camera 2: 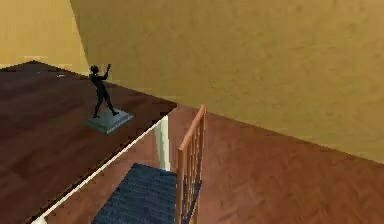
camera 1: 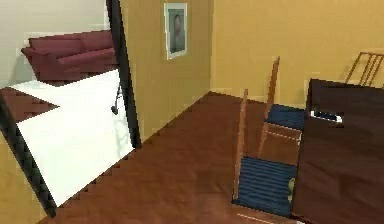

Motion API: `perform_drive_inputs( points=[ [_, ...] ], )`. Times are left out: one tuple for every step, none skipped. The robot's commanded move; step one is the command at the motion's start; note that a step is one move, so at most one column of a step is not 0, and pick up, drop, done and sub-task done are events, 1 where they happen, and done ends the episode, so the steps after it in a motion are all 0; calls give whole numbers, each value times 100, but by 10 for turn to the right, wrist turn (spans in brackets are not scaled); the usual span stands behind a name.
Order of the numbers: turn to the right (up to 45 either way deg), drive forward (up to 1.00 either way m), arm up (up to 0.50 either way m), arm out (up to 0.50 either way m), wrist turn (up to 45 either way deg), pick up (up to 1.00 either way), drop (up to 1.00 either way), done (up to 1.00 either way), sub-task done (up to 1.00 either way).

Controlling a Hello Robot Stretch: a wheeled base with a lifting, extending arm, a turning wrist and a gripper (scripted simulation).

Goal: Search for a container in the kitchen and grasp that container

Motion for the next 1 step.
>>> perform_drive_inputs(
  points=[
    [-180, 0, 0, 0, 0, 0, 0, 0, 0]
  ],
)
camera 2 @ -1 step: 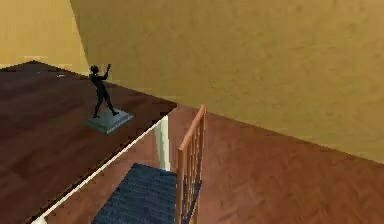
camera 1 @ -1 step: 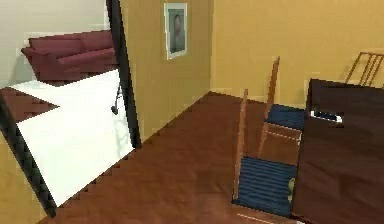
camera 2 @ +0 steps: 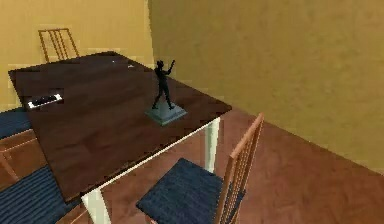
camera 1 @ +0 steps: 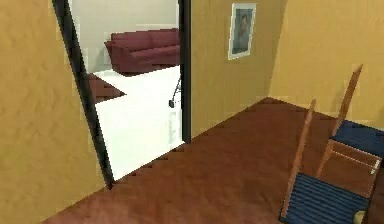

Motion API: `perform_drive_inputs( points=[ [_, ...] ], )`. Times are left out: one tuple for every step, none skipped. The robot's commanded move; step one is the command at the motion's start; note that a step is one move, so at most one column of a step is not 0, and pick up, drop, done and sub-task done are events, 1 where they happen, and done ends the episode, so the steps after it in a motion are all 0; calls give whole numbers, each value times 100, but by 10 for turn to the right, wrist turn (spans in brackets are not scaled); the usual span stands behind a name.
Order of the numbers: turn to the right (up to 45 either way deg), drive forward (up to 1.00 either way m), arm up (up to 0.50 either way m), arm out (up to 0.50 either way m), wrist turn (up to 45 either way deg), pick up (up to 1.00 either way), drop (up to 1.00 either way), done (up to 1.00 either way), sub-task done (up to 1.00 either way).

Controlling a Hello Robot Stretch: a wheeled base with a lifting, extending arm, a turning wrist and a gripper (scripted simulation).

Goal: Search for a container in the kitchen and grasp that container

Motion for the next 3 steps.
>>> perform_drive_inputs(
  points=[
    [0, 100, 0, 0, 0, 0, 0, 0, 0],
    [-60, 0, 0, 0, 0, 0, 0, 0, 0],
    [-30, 0, 0, 0, 0, 0, 0, 0, 0]
  ],
)
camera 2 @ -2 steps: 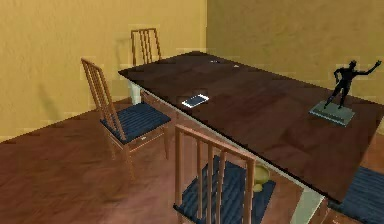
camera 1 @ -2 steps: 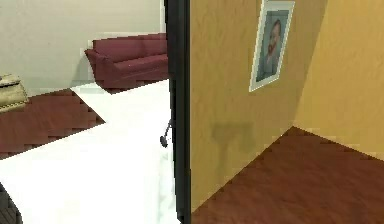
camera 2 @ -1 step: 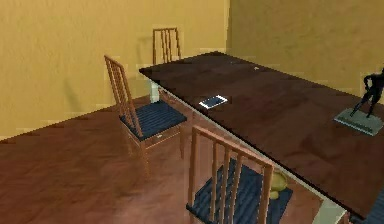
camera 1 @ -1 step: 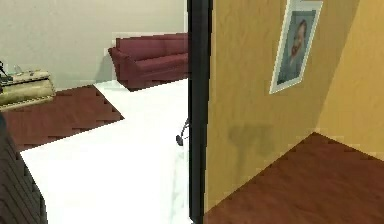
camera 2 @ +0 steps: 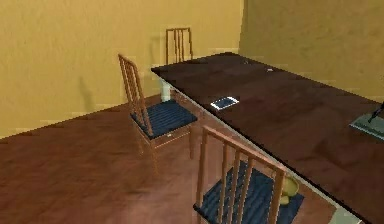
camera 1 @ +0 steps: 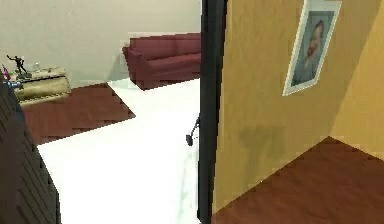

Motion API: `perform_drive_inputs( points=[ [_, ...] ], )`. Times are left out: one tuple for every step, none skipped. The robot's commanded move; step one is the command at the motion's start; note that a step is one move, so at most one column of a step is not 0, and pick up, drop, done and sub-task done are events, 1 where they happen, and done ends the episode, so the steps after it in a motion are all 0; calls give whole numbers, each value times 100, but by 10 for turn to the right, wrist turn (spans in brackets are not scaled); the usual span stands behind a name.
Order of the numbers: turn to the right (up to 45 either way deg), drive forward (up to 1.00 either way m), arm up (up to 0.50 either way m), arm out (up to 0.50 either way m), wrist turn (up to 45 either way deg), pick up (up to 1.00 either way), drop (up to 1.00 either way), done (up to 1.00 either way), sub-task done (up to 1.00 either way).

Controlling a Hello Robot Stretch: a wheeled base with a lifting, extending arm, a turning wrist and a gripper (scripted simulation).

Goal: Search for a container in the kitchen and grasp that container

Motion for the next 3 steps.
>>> perform_drive_inputs(
  points=[
    [0, 35, 0, 0, 0, 0, 0, 0, 0],
    [-330, 0, 0, 0, 0, 0, 0, 0, 0],
    [0, 100, 0, 0, 0, 0, 0, 0, 0]
  ],
)
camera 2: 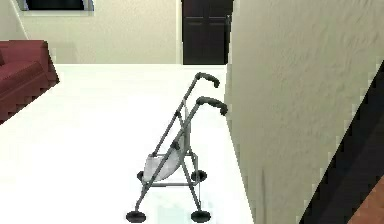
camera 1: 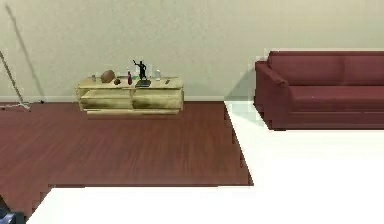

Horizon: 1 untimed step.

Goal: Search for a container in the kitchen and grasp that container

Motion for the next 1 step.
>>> perform_drive_inputs(
  points=[
    [60, 0, 0, 0, 0, 0, 0, 0, 0]
  ],
)
